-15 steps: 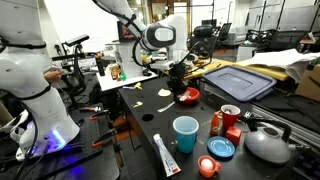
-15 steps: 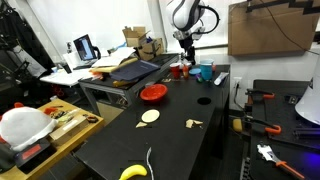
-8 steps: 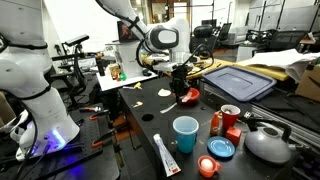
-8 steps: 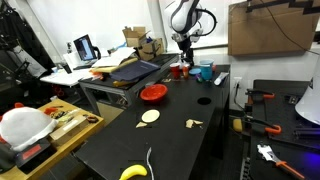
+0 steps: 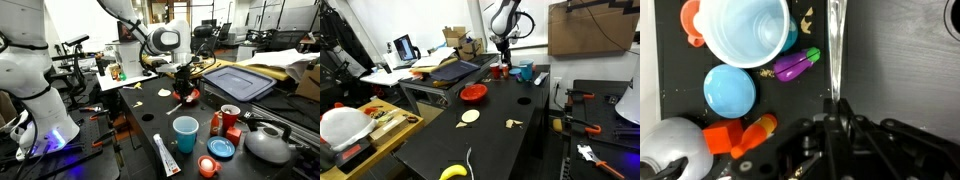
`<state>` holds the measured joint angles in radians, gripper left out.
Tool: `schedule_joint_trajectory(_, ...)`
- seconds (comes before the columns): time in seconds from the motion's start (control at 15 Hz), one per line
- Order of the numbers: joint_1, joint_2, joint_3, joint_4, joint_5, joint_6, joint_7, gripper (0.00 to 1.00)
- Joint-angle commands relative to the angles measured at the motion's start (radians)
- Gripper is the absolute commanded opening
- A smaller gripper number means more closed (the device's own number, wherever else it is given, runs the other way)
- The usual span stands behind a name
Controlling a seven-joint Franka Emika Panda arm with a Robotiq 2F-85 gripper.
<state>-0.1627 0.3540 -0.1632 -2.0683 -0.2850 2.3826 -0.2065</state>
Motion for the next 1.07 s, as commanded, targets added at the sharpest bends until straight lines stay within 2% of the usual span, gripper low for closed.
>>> schedule_joint_trajectory(0.0,0.008,0.083,0.005,0.088,-0.014,0.043,0.011,0.02)
schedule_joint_trajectory(0.53,-0.036,0.275,0.043,0.288,0.054,0.079,-0.057,0.02)
schedule_joint_trajectory(1.0,-0.119,0.412,0.08,0.439,0.078,0.073,-0.205,0.02)
